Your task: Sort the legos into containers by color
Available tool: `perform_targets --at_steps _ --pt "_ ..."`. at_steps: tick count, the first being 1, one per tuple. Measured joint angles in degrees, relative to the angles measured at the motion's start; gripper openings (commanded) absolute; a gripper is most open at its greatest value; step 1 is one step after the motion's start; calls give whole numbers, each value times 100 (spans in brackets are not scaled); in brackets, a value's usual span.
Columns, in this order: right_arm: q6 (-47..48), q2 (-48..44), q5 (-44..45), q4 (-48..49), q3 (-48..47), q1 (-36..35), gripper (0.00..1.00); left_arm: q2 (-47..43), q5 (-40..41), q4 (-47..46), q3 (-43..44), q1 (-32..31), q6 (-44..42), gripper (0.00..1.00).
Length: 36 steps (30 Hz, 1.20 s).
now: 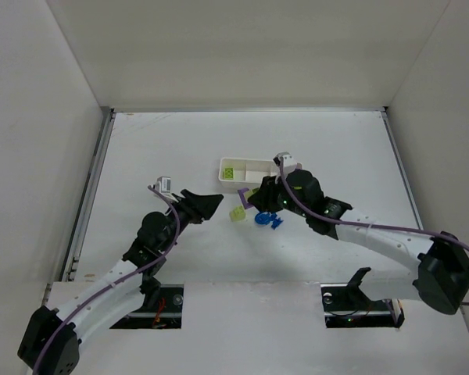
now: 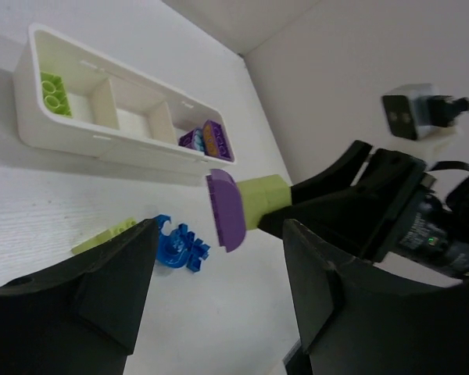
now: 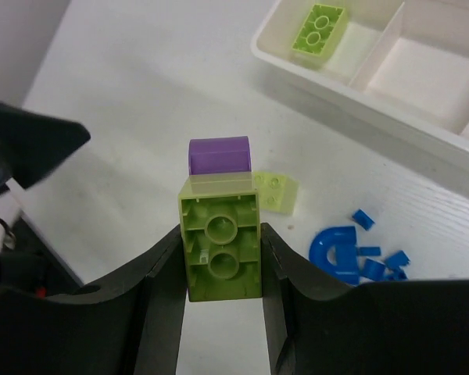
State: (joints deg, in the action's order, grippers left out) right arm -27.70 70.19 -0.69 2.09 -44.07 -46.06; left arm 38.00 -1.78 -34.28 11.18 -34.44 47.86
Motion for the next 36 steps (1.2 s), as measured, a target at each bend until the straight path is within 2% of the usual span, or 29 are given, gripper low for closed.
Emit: perform_targets --at_steps 7,17,27,36 --pt "-1252 439 -542 1220 264 157 25 564 9 -927 -24 -94 372 62" --pt "-2986 1005 -1198 3348 730 623 26 1097 157 -1558 -37 -133 612 61" --pt "-4216 1532 -1652 4981 1091 737 25 1744 275 -2129 -37 -184 807 60" --pt "-4865 1917 -1801 5877 1126 782 26 2243 328 -2695 -28 -181 981 59"
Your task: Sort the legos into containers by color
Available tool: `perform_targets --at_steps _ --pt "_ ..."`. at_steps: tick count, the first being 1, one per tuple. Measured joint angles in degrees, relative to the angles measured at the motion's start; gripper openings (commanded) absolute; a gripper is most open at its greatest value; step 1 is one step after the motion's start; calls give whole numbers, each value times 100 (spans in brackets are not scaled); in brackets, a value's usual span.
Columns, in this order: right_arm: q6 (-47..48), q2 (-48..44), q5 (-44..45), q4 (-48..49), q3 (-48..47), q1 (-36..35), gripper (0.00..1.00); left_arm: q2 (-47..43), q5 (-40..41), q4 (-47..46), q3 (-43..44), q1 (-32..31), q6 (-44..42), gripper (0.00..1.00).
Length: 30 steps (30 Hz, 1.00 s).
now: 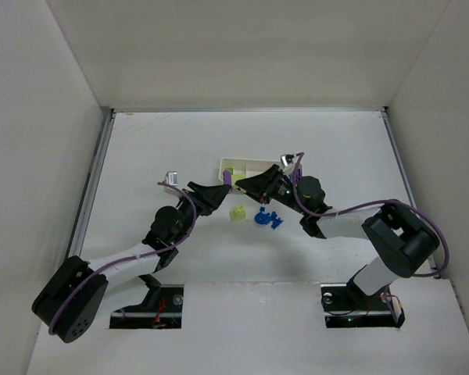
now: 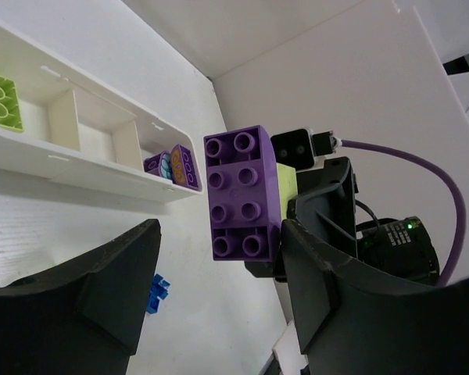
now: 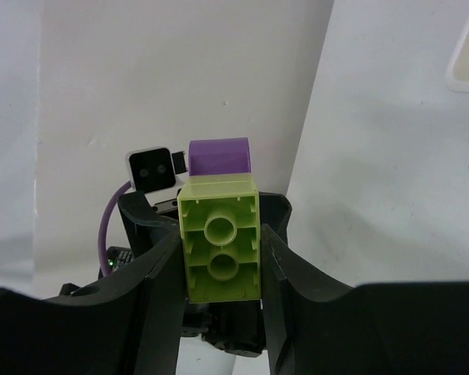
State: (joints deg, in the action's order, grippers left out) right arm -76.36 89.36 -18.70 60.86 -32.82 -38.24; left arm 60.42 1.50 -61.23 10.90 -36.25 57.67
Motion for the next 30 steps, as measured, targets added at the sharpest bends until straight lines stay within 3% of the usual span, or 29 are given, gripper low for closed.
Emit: perform_targets --at_steps 14,24,30 --pt "-516 361 -92 610 7 2 26 603 103 -920 70 0 254 45" --pt "-791 581 -153 1060 9 2 26 693 170 -1088 146 42 487 24" --pt "-791 579 -170 1211 72 37 26 614 66 -1056 146 74 511 20"
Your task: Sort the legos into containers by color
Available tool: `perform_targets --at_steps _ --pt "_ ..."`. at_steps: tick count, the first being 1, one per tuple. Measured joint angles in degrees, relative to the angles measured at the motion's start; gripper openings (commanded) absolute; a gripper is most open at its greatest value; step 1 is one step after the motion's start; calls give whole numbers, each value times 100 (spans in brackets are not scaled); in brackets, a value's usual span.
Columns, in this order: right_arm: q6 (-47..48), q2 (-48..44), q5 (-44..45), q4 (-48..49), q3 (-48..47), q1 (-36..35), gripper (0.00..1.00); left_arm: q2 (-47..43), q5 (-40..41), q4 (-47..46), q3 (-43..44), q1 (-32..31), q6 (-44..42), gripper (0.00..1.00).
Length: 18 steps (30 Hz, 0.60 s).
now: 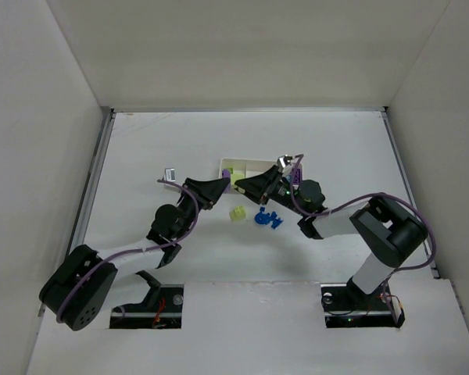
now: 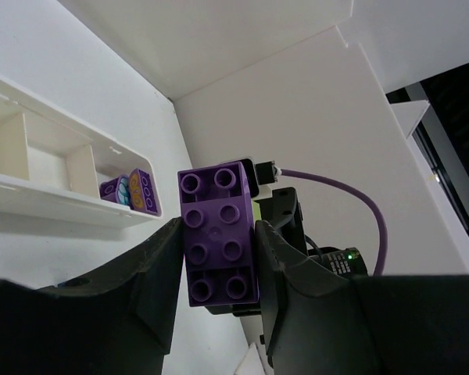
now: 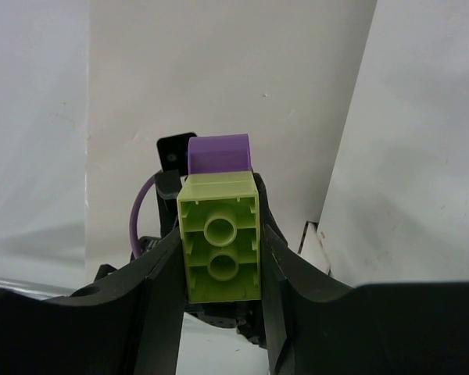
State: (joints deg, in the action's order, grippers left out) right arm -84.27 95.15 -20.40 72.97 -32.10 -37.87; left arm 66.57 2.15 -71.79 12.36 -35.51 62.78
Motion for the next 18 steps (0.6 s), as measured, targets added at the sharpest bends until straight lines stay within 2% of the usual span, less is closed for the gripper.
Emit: perform_targets --at_steps 13,18 --pt "70 -372 -125 15 452 472 26 -944 -39 398 -168 387 -13 19" --pt "627 -442 -114 -874 208 564 27 -1276 -116 745 -264 529 -48 20"
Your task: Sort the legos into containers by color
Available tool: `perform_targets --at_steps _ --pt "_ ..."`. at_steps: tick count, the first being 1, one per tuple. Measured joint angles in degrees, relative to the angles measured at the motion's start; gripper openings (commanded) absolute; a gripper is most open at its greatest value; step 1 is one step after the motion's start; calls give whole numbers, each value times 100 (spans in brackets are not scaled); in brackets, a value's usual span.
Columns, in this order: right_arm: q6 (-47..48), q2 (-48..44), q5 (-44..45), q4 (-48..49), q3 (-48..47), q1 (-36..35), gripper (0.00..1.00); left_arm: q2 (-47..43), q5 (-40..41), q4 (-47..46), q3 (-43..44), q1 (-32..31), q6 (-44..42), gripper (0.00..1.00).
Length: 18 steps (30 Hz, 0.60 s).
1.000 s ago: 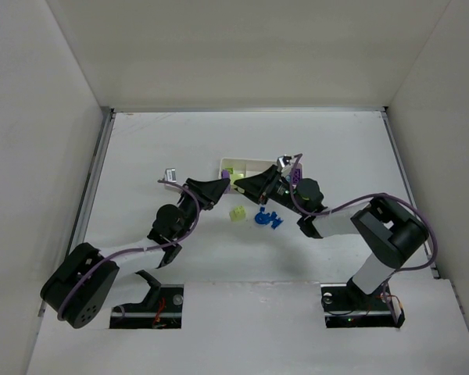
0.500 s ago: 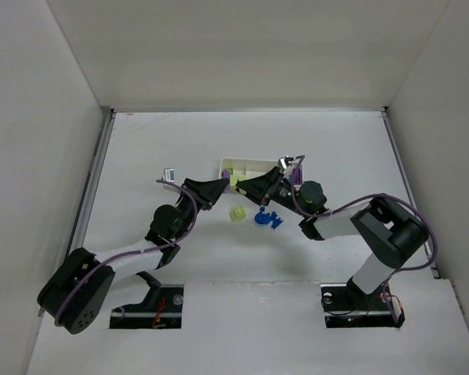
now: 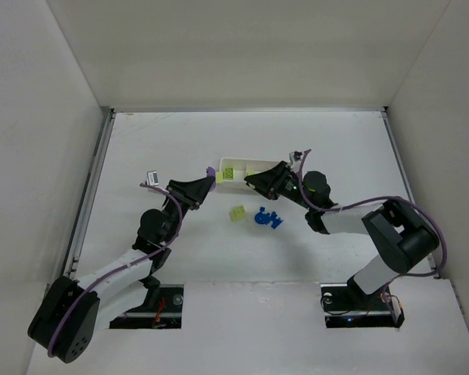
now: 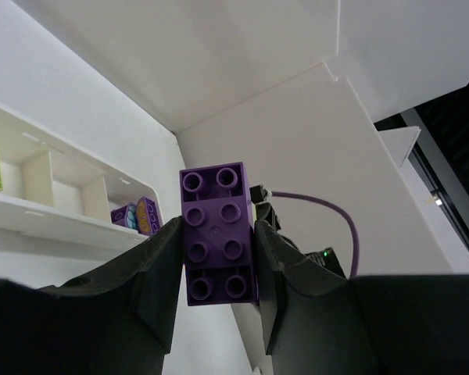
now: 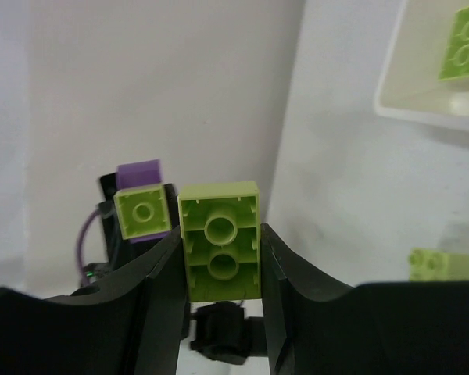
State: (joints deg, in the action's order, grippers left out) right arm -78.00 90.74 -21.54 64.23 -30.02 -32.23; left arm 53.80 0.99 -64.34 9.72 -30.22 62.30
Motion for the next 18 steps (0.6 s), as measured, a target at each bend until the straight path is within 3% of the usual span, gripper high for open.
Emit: perform_targets --at_steps 5,11,18 --pt "1132 11 240 -1792 -960 -2 27 -289 -166 455 -52 92 -94 21" --pt "2673 258 1139 -3790 -2330 -85 29 -883 -293 1060 -184 232 -273 23" --pt "3762 918 2063 -5064 -3340 -496 32 -1325 -420 1537 -299 468 -424 23"
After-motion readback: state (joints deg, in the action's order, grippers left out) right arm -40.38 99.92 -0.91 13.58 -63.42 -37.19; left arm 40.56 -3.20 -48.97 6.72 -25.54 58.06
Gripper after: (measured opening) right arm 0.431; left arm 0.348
